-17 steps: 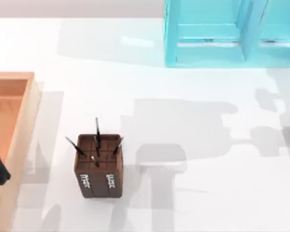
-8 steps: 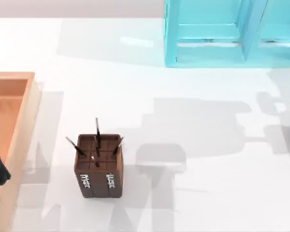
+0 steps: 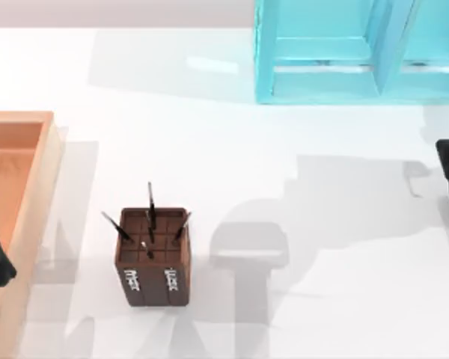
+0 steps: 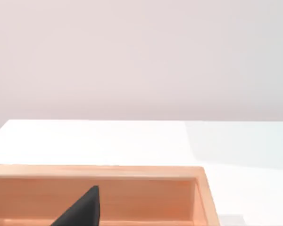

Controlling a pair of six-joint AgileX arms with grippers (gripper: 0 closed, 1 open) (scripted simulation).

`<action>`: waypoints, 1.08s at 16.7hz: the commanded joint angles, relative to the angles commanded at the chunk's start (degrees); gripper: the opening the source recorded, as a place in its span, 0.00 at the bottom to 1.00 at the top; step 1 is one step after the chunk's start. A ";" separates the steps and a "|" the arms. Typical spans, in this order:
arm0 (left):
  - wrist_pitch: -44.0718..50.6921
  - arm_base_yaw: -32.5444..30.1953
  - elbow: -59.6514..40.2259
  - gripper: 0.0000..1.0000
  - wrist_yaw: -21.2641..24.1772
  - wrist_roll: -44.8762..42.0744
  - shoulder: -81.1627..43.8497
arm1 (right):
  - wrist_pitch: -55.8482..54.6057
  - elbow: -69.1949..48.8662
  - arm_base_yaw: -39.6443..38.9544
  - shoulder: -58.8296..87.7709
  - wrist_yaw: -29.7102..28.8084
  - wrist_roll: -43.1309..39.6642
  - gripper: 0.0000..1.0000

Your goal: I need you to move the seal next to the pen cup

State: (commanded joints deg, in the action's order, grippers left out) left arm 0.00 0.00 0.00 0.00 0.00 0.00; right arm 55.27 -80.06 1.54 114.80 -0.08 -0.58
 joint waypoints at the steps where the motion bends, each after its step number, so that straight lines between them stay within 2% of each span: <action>1: 0.00 0.00 0.00 1.00 0.00 0.00 0.00 | 0.00 0.00 0.00 0.00 0.00 0.00 1.00; 3: 0.00 0.00 0.00 1.00 0.00 0.00 0.00 | 0.00 0.00 0.00 0.00 0.00 0.00 1.00; 16: 0.00 0.00 0.00 1.00 0.00 0.00 0.00 | 0.00 0.00 0.00 0.00 0.00 0.00 0.02; 18: 0.00 0.00 0.00 1.00 0.00 0.00 0.00 | 0.00 0.00 0.00 0.00 0.00 0.00 0.00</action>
State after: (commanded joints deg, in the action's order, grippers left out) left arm 0.00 0.00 0.00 0.00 0.00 0.00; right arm 55.27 -80.06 1.54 114.80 -0.08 -0.58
